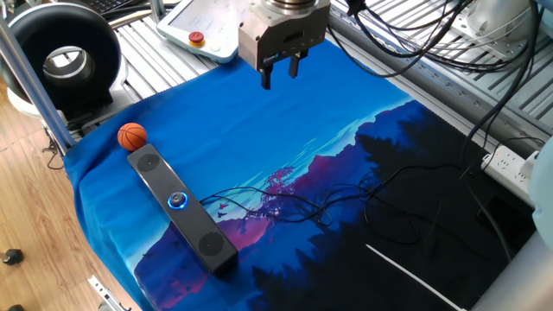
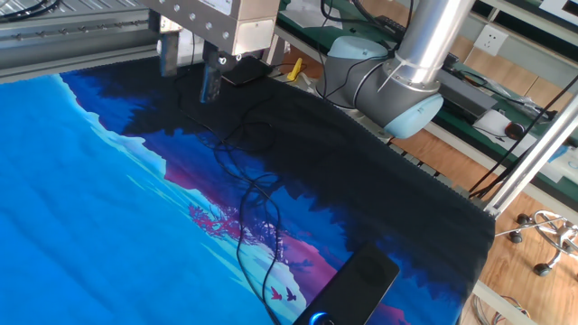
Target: Turn the knob to increase the volume of the speaker
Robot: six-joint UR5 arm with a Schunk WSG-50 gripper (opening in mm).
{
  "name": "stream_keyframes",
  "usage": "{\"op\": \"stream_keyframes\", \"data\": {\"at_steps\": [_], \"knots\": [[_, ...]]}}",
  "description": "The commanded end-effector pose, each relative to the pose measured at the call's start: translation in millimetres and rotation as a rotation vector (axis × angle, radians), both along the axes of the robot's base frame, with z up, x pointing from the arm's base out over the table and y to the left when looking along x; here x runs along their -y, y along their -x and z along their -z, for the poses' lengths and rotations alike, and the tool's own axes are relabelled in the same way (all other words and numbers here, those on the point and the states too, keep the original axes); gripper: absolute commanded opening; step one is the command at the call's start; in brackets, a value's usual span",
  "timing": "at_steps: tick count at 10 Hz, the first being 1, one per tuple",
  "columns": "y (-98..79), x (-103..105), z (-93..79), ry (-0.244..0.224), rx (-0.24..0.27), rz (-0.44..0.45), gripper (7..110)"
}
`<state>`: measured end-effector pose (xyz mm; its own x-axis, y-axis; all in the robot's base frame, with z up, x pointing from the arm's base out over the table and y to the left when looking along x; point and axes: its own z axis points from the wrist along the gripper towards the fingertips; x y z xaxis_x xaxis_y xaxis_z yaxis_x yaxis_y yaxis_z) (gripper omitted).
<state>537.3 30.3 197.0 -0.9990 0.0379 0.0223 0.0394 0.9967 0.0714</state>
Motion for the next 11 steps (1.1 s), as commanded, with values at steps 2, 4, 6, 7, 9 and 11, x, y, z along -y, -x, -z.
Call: {"op": "stream_keyframes", "data": {"at_steps": [2, 4, 6, 7, 9, 11], "knots": [[7.0, -12, 1.8, 0.029, -0.005, -0.031, 7], [12.7, -16, 6.1, 0.064, -0.006, -0.057, 7], [21.8, -26, 11.2, 0.084, -0.013, -0.079, 7], [24.6, -34, 12.5, 0.077, -0.009, -0.094, 7], [34.7, -45, 9.6, 0.058, -0.025, -0.159, 7], [45.1, -55, 12.5, 0.056, -0.036, -0.188, 7]]}}
